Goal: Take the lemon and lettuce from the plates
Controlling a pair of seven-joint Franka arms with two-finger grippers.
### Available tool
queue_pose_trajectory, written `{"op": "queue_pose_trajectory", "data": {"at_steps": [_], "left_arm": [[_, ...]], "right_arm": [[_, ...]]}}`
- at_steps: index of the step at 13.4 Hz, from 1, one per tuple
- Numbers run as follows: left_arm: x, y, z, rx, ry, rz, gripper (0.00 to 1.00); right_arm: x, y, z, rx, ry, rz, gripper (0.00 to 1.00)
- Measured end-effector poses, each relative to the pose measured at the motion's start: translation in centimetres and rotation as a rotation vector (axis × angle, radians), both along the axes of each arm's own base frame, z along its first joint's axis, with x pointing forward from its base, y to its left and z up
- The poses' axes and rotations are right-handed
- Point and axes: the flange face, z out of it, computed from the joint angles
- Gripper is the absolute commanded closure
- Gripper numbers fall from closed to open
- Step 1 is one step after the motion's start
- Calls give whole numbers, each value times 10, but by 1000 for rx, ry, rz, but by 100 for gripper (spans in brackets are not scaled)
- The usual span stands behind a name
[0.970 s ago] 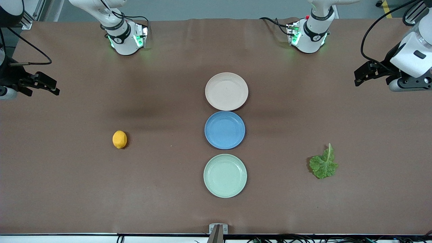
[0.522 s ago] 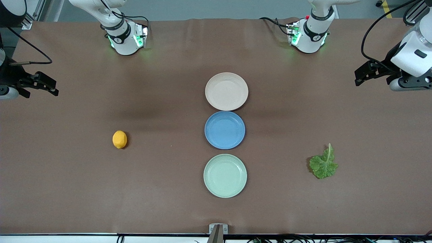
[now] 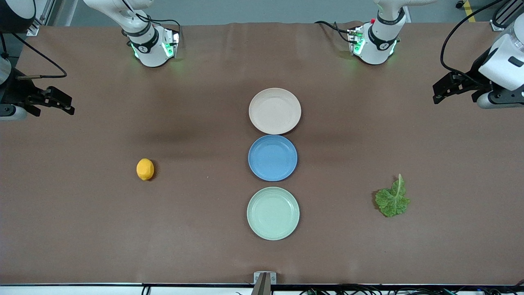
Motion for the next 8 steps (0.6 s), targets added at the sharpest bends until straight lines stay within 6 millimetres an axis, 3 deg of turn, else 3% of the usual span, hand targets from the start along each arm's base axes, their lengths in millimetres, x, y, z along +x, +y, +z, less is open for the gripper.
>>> {"op": "queue_pose_trajectory", "data": {"at_steps": [8], "left_arm": [[0,-3,4,-44,-3,1,0]], "right_arm": [[0,-2,0,0,-3,13,0]]}}
